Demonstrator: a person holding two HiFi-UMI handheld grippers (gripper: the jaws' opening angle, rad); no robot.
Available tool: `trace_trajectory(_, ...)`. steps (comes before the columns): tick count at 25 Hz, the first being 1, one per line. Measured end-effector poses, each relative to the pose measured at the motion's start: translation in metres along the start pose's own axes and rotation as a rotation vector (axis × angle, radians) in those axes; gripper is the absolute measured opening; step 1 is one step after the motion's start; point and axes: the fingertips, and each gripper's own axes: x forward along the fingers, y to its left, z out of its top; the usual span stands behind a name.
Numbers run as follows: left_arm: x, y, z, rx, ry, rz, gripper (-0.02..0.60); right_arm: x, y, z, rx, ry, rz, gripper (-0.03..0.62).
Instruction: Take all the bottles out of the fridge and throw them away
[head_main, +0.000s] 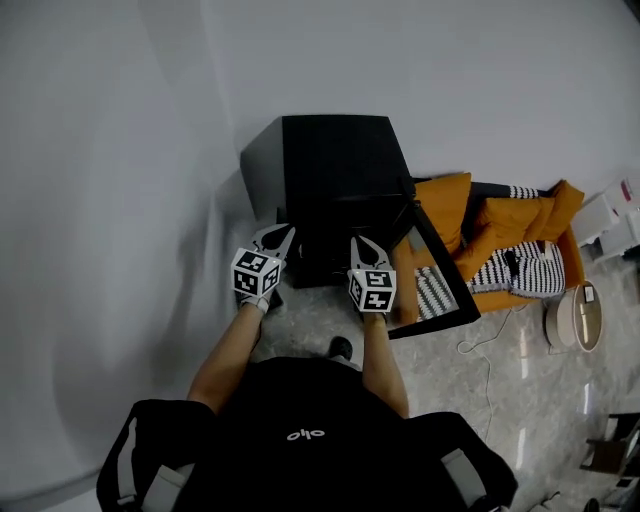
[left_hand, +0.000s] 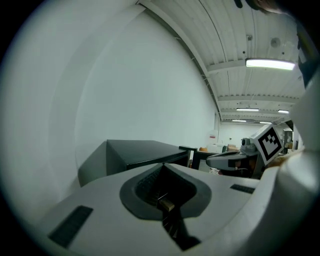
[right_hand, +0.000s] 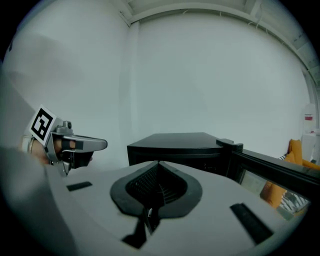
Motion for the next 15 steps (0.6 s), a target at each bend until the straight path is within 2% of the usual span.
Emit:
trace_trajectory(7, 0.039, -0.040, 0.004, 0.010, -0.003, -0.097, 0.006, -0.027, -0.048, -0.008, 0.025, 0.007, -0.102, 0.009)
trace_trajectory(15, 0.059, -0.064, -0.005, 0.004, 0.020, -0.152, 0.006, -0.045, -0.068, -0.022, 0.042, 0.028, -0.149, 0.009)
